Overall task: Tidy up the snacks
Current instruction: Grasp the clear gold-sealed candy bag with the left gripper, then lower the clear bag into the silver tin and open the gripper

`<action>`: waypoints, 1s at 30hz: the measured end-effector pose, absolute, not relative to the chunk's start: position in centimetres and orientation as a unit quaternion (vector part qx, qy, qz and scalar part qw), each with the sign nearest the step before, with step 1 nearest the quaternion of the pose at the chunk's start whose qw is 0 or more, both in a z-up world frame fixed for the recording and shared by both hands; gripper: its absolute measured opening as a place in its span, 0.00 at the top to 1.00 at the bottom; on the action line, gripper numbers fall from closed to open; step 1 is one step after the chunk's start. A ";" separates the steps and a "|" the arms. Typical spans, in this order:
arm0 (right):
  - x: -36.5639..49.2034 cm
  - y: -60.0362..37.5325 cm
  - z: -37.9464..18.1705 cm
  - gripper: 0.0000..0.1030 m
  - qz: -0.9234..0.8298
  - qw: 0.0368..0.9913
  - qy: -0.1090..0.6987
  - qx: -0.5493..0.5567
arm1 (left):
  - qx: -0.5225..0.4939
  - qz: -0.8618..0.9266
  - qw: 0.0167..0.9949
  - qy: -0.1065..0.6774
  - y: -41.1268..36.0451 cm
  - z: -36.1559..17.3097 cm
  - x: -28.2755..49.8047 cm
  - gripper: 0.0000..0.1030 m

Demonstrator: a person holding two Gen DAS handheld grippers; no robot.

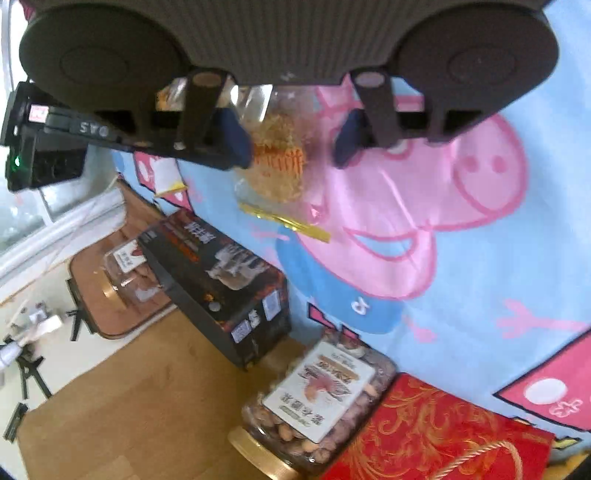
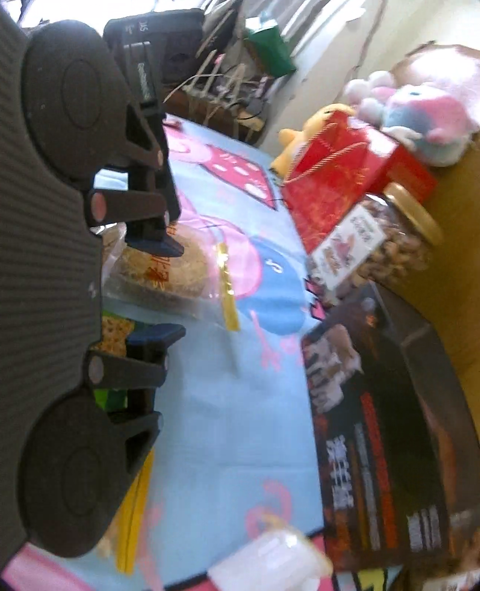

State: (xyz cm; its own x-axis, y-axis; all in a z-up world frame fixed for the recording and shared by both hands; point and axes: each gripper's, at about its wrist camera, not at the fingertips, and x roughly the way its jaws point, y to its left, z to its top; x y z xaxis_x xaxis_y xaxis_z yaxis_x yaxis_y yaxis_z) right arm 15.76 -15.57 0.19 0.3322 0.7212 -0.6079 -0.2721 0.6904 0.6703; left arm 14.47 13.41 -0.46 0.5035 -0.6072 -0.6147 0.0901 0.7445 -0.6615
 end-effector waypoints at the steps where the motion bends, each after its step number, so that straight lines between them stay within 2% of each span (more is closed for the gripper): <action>1: 15.9 -15.0 0.1 0.60 0.319 0.781 0.488 0.224 | -0.294 -0.214 0.816 0.449 13.4 -0.6 14.4 0.67; 6: 15.6 -13.3 1.6 0.67 0.328 0.797 0.465 0.201 | -0.301 -0.195 0.831 0.426 14.6 1.4 13.9 0.68; 11: 14.0 -13.9 4.3 0.67 0.358 0.822 0.390 0.209 | -0.241 -0.197 0.873 0.376 13.3 5.5 12.4 0.69; 17: 14.8 -16.0 4.7 0.68 0.334 0.833 0.381 0.221 | -0.232 -0.211 0.871 0.377 10.8 7.0 14.4 0.68; 24: 17.5 -20.0 10.7 0.69 0.298 0.890 0.279 0.205 | -0.213 -0.260 0.890 0.307 5.1 12.7 19.9 0.67; 27: 19.6 -22.0 11.9 0.69 0.275 0.914 0.237 0.182 | -0.206 -0.280 0.893 0.287 2.7 13.0 23.0 0.67; 30: 22.0 -23.2 10.9 0.69 0.252 0.923 0.232 0.175 | -0.202 -0.272 0.893 0.297 0.9 11.7 25.7 0.67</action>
State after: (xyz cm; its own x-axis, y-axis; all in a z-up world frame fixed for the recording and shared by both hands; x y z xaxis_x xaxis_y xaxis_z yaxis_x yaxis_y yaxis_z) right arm 21.98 -23.20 10.94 0.7658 0.5461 -0.3395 -0.3844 0.8121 0.4390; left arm 25.74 0.92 11.70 0.6751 -0.6059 -0.4209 0.3651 0.7701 -0.5231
